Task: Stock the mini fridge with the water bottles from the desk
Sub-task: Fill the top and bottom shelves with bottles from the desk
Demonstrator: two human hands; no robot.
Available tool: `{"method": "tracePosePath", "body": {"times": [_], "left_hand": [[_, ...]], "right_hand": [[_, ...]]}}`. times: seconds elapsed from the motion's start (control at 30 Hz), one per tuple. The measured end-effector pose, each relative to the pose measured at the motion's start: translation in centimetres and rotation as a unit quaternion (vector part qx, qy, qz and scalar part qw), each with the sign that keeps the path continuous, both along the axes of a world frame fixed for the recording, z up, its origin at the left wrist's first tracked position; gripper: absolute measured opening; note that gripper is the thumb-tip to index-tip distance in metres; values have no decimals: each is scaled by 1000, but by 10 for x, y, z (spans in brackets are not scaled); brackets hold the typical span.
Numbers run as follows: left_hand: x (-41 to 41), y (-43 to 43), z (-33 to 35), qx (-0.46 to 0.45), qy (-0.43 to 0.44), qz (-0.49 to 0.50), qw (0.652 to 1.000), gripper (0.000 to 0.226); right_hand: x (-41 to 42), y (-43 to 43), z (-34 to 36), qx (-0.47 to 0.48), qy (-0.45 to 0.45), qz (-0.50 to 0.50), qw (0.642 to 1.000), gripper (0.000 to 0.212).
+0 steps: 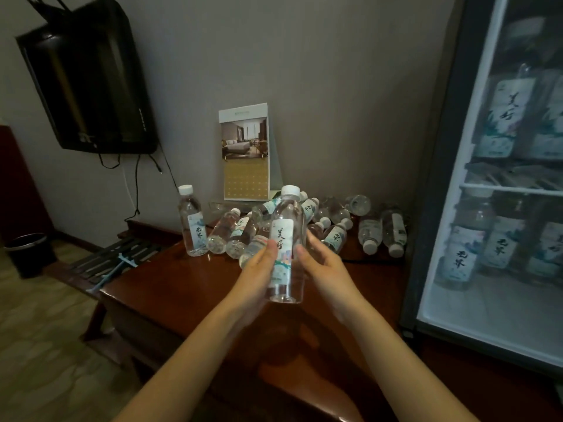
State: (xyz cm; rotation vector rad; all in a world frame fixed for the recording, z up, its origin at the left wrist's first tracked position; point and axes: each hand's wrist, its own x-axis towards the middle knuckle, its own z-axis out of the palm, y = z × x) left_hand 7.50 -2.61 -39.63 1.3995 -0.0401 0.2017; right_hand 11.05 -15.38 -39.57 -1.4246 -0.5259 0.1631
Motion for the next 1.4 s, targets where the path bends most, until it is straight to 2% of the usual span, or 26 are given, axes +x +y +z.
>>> {"method": "tracePosePath", "body": {"times": [0.23,0.37,0.43,0.63,0.77,0.87,1.13,1.3,1.4], "left_hand": [[-25,-49,6,30,-23,-44,998,35],[-39,-85,4,52,-65,-63,995,26],[-44,-105,2,54,-81,-84,992,28],[-43,-173,2,96,-107,-154,978,31],[-26,-218,-2,136,-95,-179,970,33],[-13,-248,-3,149,-83,-189,967,38],[24,-283,-9,140,-104,-166,971,42],[49,-291,-17,157,-115,-75,978,48],[57,-294,-22,158,-113,-58,979,52]], "right_hand": [[-38,-59,23,-61,-65,-38,995,32],[-62,-94,31,-75,-92,-67,991,45],[-72,-114,32,-85,-110,-85,987,49],[-88,-186,24,-97,-124,-192,969,46],[-84,-230,14,-120,-120,-253,952,60],[-73,-255,6,-119,-116,-276,947,59],[-33,-286,1,-122,-143,-259,947,61],[6,-293,-2,-149,-124,-264,945,69],[25,-293,-5,-177,-114,-287,934,73]]}}
